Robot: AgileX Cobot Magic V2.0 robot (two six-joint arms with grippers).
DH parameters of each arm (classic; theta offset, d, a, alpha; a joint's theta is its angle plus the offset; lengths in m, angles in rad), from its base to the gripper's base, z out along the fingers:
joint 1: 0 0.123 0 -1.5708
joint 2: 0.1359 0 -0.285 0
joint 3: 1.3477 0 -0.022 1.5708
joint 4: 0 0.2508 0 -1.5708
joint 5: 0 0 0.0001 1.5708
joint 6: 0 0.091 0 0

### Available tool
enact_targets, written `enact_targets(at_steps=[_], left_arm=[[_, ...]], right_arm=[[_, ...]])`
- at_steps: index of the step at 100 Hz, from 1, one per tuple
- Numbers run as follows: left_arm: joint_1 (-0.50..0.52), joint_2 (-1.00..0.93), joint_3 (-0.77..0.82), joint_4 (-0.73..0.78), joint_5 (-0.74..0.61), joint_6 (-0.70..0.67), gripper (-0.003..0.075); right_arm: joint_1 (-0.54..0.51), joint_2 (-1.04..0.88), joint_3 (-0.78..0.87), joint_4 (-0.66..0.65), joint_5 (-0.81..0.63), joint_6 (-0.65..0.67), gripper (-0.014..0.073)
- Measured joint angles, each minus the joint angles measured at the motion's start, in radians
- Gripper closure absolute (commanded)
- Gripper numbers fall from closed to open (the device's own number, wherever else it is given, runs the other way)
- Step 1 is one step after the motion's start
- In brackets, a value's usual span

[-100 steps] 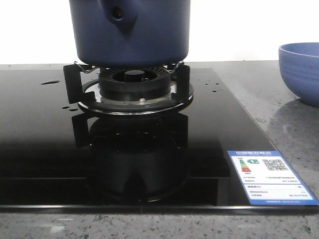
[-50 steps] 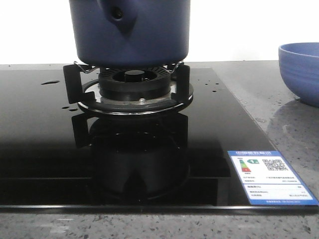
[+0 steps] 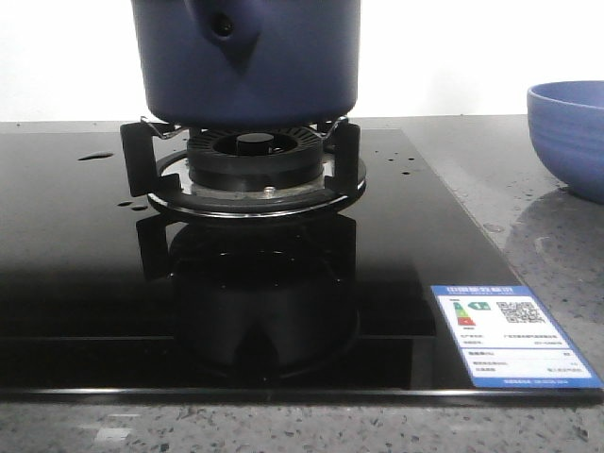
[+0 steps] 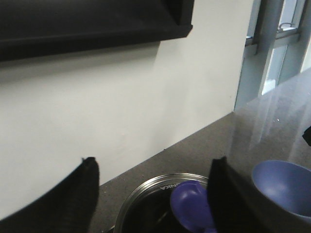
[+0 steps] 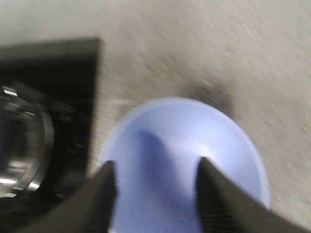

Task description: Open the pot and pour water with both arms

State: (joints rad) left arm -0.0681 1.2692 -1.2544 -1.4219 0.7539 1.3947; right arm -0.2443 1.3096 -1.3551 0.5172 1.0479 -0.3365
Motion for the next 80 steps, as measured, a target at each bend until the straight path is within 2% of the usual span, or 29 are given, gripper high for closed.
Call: enact_targets(at_steps=[4, 7, 9, 23, 38, 65, 80], left_arm=[[0.017, -0.011, 0.000, 0.002, 0.001, -0.018, 0.0593], [0.026, -0.022, 0.000, 0.005, 0.002, -0.029, 0.0699], [0.033, -0.026, 0.000, 0.010, 0.002, -0.037, 0.0738], [0.055, -0.065, 0.002, 0.054, -0.006, -0.073, 0.0739], [0.055, -0.153, 0.080, 0.076, -0.131, -0.093, 0.0740], [0.057, -0.441, 0.445, 0.079, -0.447, -0.051, 0.0739], [0.036, -0.635, 0.653, 0.063, -0.537, -0.023, 0.0739]], right_arm=[[0.000, -0.015, 0.005, 0.036, -0.022, -0.024, 0.0661], [0.000, -0.027, 0.011, 0.074, -0.039, -0.051, 0.0660], [0.000, -0.037, 0.018, 0.096, -0.054, -0.066, 0.0653], [0.000, -0.115, 0.089, 0.224, -0.171, -0.157, 0.0644], [0.000, -0.224, 0.222, 0.345, -0.307, -0.331, 0.0644], [0.051, -0.515, 0.616, 0.588, -0.479, -0.745, 0.0644], [0.107, -0.705, 0.842, 0.658, -0.541, -0.872, 0.0644]])
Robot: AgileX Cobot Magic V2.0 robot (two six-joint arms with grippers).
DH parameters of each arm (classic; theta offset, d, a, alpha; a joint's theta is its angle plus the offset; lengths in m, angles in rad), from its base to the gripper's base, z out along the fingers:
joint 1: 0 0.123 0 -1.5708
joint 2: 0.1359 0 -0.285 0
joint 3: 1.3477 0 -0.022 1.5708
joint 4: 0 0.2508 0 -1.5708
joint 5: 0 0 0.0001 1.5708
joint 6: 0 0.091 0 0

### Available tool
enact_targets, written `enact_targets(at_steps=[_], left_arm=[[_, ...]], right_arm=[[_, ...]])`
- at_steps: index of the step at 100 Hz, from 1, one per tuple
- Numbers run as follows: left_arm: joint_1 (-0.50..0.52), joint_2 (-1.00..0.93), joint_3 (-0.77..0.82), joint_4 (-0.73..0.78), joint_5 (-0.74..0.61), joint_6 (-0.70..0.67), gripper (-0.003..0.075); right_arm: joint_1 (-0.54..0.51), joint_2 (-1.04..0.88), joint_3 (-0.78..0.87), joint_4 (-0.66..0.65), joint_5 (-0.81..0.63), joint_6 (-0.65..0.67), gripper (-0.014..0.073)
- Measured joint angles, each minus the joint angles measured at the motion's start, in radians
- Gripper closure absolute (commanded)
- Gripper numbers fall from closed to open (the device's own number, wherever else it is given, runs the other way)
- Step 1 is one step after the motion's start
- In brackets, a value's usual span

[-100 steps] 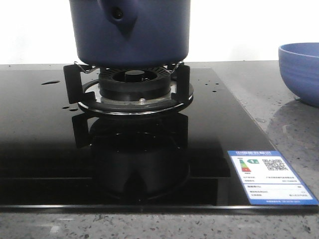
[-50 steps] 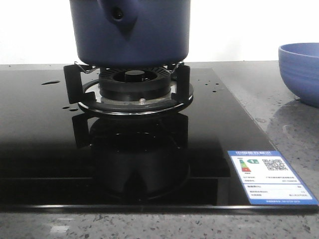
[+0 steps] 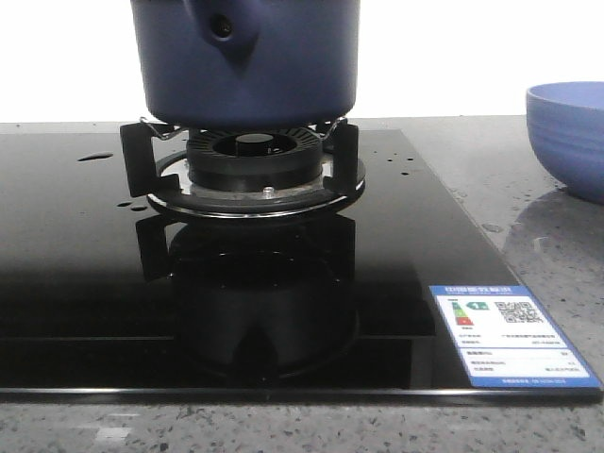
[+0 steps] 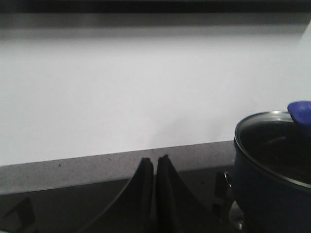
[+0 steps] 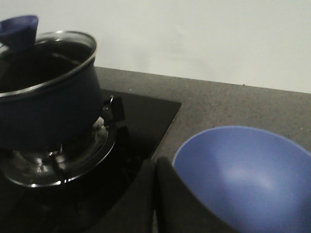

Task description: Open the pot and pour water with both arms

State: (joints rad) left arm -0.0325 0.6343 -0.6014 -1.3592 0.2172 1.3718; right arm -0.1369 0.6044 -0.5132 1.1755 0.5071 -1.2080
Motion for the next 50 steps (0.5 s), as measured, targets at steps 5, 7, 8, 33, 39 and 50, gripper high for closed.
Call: enact_targets(at_steps=[5, 7, 8, 33, 39, 50], left_arm=[[-0.012, -0.057, 0.063, -0.002, -0.011, 0.003, 0.0739], [-0.016, -0.079, 0.090, -0.005, -0.013, 0.003, 0.0739], [-0.019, -0.086, 0.107, -0.004, -0.013, 0.003, 0.0739], [-0.030, -0.271, 0.315, -0.101, -0.028, 0.005, 0.0739], [-0.030, -0.291, 0.327, -0.132, -0.030, 0.005, 0.0739], [-0.030, -0.300, 0.331, -0.156, -0.032, 0.005, 0.0739]], right_arm=[[0.008, -0.062, 0.072, 0.007, -0.014, -0.015, 0.0644], [0.007, -0.087, 0.090, 0.008, -0.017, -0.017, 0.0645], [0.009, -0.095, 0.106, 0.011, -0.021, -0.018, 0.0645], [0.008, -0.284, 0.274, 0.090, -0.047, -0.031, 0.0645], [0.008, -0.296, 0.274, 0.103, -0.054, -0.031, 0.0645], [0.008, -0.300, 0.274, 0.107, -0.056, -0.031, 0.0645]])
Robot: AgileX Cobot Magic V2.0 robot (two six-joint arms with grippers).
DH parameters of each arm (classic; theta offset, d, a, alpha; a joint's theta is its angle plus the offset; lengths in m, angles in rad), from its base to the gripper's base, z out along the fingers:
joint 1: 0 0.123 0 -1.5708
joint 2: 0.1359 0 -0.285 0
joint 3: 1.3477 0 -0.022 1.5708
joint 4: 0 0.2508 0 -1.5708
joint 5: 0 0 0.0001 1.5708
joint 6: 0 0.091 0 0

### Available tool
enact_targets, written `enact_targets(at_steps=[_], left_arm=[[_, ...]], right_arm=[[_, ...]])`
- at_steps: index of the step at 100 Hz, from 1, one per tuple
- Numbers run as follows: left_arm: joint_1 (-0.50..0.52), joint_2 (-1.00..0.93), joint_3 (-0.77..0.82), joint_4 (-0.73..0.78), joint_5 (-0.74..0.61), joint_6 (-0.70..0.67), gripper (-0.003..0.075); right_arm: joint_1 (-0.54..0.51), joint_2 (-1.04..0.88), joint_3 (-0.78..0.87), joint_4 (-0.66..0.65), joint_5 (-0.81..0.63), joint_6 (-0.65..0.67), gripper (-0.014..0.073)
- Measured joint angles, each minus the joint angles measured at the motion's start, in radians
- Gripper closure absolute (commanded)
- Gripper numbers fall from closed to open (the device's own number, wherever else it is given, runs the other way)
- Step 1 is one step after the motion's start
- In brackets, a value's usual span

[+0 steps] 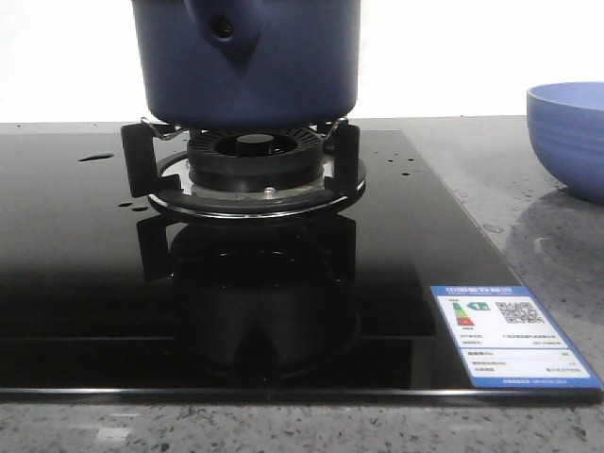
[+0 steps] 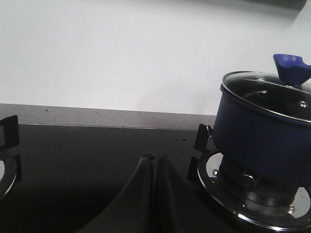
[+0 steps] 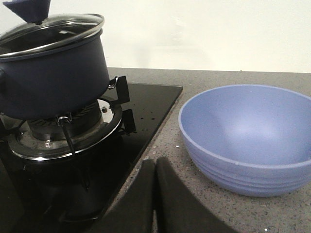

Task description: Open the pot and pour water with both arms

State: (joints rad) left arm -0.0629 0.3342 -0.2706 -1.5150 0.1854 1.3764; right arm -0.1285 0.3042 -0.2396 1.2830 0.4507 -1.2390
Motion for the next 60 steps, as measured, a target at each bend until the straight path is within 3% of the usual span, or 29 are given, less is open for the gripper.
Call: enact_targets(at_steps=[60], left_arm=[[0.000, -0.001, 0.002, -0.010, -0.002, 0.000, 0.0739]], right_arm=[[0.000, 0.000, 0.000, 0.006, 0.000, 0.000, 0.0645]])
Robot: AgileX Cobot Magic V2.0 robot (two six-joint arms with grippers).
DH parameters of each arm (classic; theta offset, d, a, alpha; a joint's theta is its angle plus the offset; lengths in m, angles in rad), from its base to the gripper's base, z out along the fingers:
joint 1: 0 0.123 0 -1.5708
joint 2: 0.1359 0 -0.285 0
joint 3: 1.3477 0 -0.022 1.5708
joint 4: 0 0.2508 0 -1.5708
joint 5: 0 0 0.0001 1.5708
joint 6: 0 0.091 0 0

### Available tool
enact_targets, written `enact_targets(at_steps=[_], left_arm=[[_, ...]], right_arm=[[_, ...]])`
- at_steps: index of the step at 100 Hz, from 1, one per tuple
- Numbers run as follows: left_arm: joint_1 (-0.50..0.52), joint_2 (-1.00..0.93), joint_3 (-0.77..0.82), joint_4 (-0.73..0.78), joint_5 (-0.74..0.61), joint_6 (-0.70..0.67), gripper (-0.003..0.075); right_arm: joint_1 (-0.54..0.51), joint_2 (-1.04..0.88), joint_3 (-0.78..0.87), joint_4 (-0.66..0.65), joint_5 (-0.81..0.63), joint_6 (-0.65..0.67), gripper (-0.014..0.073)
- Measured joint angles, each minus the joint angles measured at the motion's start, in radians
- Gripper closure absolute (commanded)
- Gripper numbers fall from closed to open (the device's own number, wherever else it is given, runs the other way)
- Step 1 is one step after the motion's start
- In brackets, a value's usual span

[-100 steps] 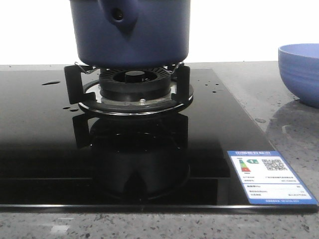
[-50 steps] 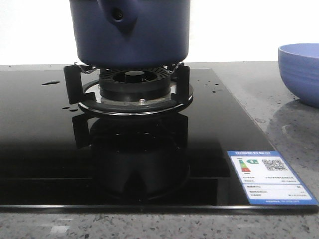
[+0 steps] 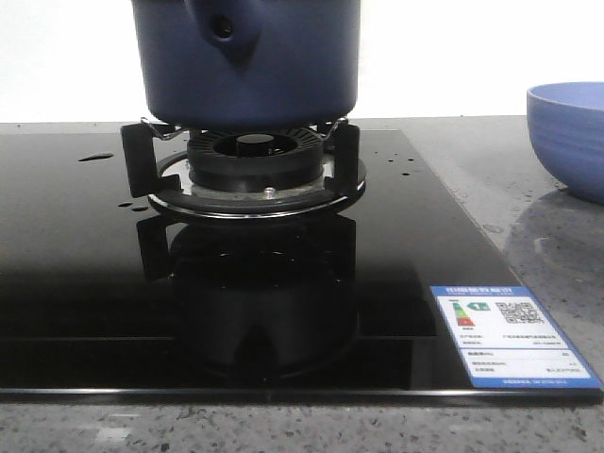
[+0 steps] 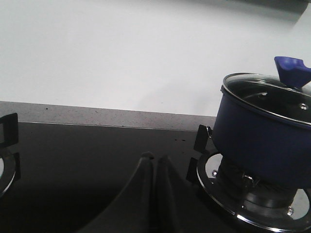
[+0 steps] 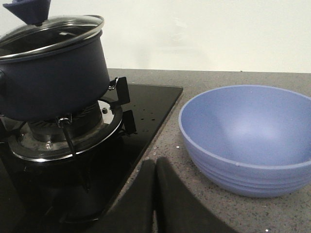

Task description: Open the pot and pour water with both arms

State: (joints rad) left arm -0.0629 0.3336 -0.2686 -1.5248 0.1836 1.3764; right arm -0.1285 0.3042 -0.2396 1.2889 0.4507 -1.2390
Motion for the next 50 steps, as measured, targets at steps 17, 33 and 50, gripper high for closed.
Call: enact_targets(at_steps=[17, 33, 50], left_arm=[[0.000, 0.000, 0.000, 0.000, -0.004, 0.000, 0.0739], [0.000, 0.000, 0.000, 0.265, -0.037, -0.296, 0.0739], [0.000, -0.004, 0.006, 1.064, -0.078, -1.130, 0.0739]], right_arm=[[0.000, 0.000, 0.000, 0.000, 0.000, 0.000, 0.0645], [0.000, 0.000, 0.000, 0.000, 0.000, 0.000, 0.0645], [0.000, 0.000, 0.000, 0.000, 0.000, 0.000, 0.0645]])
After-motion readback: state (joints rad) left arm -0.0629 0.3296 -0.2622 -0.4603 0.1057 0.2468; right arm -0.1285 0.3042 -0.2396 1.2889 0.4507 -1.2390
